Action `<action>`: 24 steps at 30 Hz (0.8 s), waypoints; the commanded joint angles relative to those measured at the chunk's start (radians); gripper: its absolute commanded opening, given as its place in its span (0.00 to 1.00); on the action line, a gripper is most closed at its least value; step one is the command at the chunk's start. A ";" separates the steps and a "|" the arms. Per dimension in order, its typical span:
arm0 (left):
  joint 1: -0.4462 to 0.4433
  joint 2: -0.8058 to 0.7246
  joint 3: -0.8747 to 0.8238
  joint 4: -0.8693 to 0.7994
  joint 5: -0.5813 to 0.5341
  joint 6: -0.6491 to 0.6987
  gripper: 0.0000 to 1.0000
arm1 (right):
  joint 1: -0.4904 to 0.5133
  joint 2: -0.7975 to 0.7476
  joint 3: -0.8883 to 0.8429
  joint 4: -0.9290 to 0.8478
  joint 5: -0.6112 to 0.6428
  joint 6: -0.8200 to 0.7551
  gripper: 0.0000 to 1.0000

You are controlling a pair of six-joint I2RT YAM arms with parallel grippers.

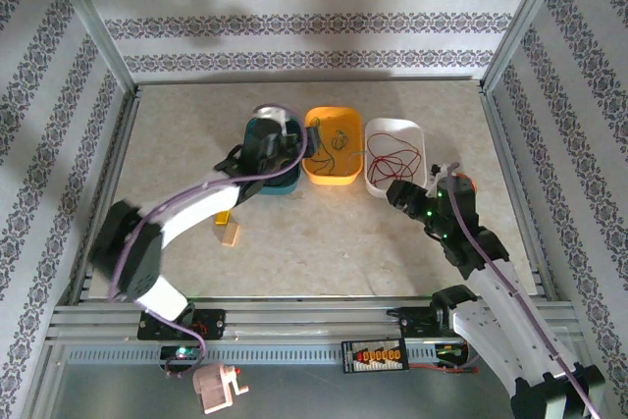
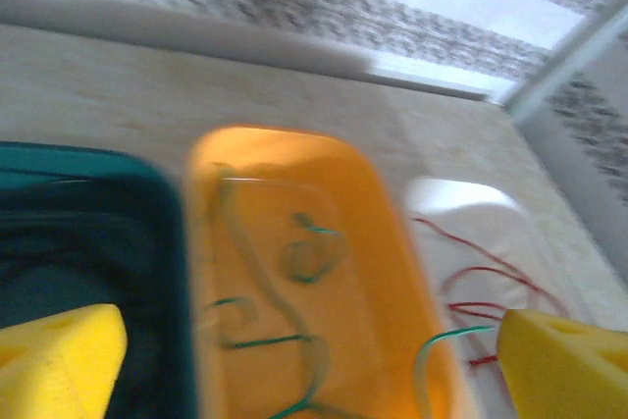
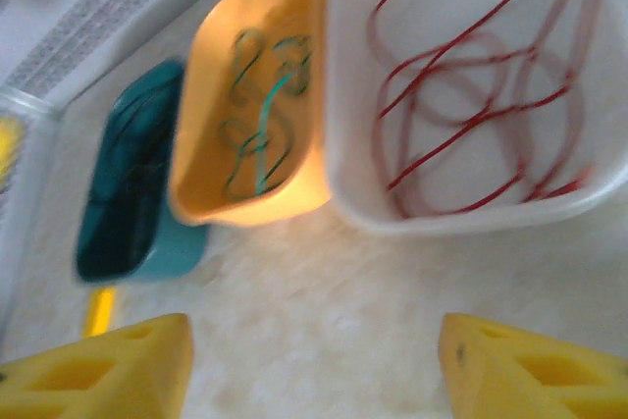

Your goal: Untangle the cables

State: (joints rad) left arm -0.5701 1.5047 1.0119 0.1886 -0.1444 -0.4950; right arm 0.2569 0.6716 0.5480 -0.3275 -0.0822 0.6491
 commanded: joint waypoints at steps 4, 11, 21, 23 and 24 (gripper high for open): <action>0.028 -0.428 -0.303 -0.241 -0.697 0.193 0.99 | -0.007 -0.119 -0.183 0.294 0.448 -0.438 0.98; 0.236 -0.629 -0.538 -0.346 -0.767 0.088 0.99 | -0.008 0.039 -0.321 0.644 0.618 -0.536 0.98; 0.420 -0.262 -0.587 0.124 -0.561 0.245 0.99 | -0.061 0.571 -0.308 1.186 0.582 -0.620 0.98; 0.421 -0.188 -0.554 0.159 -0.513 0.298 0.99 | -0.091 0.646 -0.273 1.232 0.507 -0.645 0.98; 0.423 -0.163 -0.546 0.200 -0.475 0.322 0.99 | -0.108 0.697 -0.262 1.256 0.431 -0.665 0.98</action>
State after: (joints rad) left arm -0.1596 1.2896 0.4286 0.2081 -0.7208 -0.2661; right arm 0.1814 1.2881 0.2382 0.7326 0.4622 0.0505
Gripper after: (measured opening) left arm 0.992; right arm 0.982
